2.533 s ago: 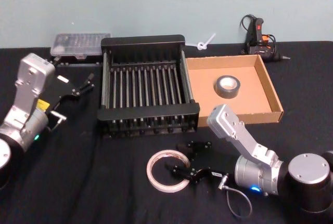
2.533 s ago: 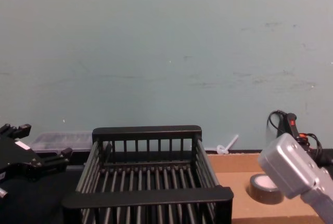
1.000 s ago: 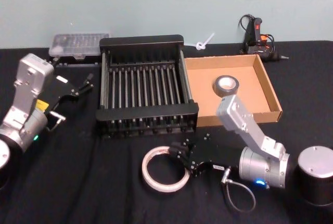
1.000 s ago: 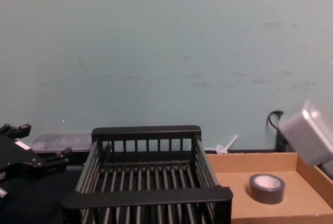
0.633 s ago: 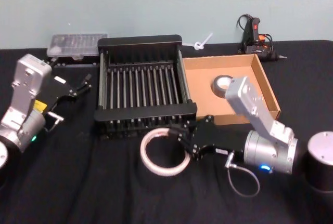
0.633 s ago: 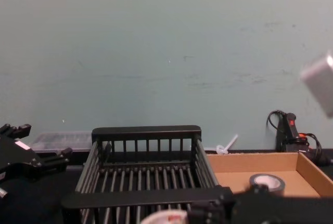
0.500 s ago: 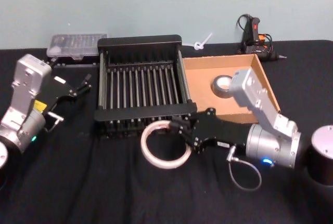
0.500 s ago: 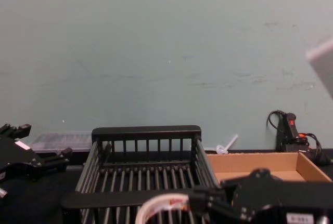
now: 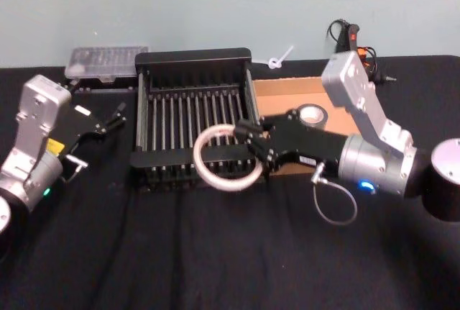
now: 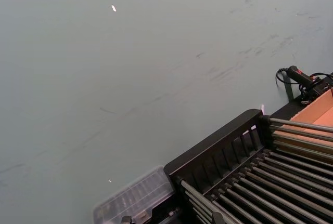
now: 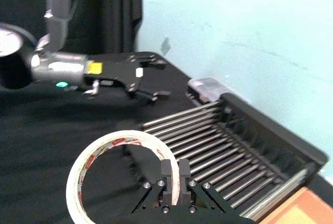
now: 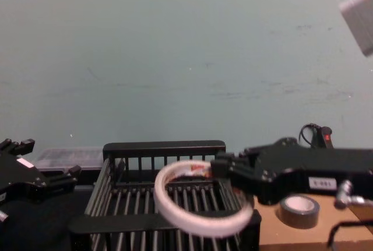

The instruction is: Pick up the white tape and place it into the black box , Pick up the silver tape and place it into the brown box.

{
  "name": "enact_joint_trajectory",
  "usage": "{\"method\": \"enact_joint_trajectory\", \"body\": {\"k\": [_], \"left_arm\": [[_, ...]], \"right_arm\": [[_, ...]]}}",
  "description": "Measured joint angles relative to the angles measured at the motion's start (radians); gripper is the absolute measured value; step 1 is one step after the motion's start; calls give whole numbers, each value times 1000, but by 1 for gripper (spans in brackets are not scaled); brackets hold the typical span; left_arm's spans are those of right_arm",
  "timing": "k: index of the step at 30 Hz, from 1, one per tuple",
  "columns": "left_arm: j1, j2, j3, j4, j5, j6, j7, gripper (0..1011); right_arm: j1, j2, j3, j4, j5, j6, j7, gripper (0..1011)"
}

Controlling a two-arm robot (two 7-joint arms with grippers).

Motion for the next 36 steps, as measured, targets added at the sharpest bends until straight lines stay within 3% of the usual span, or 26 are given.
{"method": "enact_joint_trajectory", "body": {"k": [9, 15, 24, 36], "left_arm": [[0, 0, 0, 0, 0, 0, 0, 1001], [0, 0, 0, 0, 0, 0, 0, 1001], [0, 0, 0, 0, 0, 0, 0, 1001], [0, 0, 0, 0, 0, 0, 0, 1001]], "right_arm": [[89, -62, 0, 88, -4, 54, -47, 91], [163, -124, -3, 196, -7, 95, -72, 91], [241, -192, -22, 328, -29, 104, -81, 91], [316, -290, -26, 496, -92, 103, -150, 91]]}}
